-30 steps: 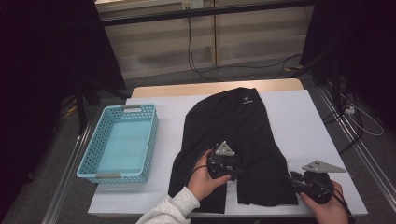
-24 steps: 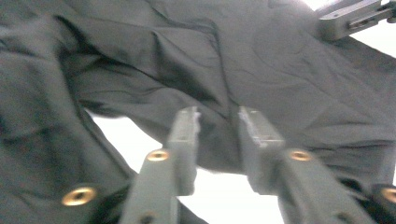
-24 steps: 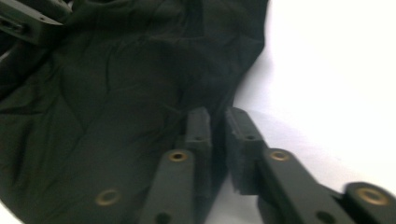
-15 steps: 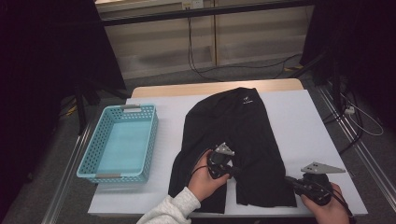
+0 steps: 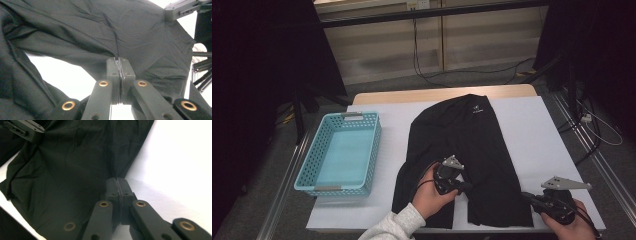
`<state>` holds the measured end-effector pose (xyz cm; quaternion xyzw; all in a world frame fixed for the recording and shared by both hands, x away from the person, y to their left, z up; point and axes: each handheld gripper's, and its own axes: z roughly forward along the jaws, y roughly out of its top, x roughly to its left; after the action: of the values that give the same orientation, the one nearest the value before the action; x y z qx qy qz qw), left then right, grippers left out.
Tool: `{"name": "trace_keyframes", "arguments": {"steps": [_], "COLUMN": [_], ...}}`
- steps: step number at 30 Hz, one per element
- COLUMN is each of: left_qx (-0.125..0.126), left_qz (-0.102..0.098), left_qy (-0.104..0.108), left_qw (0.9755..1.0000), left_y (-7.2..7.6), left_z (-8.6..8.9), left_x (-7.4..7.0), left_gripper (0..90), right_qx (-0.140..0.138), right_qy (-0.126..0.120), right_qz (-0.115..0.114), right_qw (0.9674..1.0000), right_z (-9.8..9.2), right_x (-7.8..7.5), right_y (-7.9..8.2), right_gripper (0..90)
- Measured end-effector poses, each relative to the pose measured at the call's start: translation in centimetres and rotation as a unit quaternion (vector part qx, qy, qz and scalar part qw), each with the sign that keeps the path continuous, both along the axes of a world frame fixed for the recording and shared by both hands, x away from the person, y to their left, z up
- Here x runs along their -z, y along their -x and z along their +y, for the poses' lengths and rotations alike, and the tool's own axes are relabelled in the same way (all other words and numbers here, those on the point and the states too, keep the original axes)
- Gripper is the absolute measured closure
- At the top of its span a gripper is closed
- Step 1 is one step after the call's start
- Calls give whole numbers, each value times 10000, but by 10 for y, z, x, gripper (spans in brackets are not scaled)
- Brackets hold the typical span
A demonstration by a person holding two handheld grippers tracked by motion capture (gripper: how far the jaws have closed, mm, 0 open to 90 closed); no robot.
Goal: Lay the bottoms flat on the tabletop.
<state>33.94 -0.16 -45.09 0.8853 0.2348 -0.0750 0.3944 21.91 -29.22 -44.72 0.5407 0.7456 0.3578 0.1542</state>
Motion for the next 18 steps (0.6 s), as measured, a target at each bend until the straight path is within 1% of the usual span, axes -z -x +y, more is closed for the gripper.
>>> {"name": "trace_keyframes", "arguments": {"steps": [4, 8, 14, 15, 16, 18], "left_qx": [43, 71, 160, 204, 164, 132], "left_qz": [-6, -29, 9, 9, 32, -39], "left_qy": [1, 19, 12, -7, 30, 83], "left_qw": [10000, 10000, 9999, 9998, 9999, 9999], "left_y": [4, 5, 7, 6, 6, 5], "left_z": [-3, -4, -5, -5, -4, -2], "left_x": [2, -1, 1, 0, -1, -5], "left_gripper": [887, 886, 877, 869, 852, 751], "right_qx": [-5, -24, -37, -15, -12, -15], "right_qy": [-18, 8, 33, 28, 17, 13], "right_qz": [-1, 12, 15, 15, 16, -25], "right_qw": [10000, 10000, 10000, 10000, 10000, 10000], "right_z": [-1, -2, -4, -5, -5, -6], "right_x": [-1, 0, -1, -1, 0, 0], "right_y": [5, 6, 8, 8, 9, 8], "right_gripper": [899, 899, 899, 899, 898, 893]}}
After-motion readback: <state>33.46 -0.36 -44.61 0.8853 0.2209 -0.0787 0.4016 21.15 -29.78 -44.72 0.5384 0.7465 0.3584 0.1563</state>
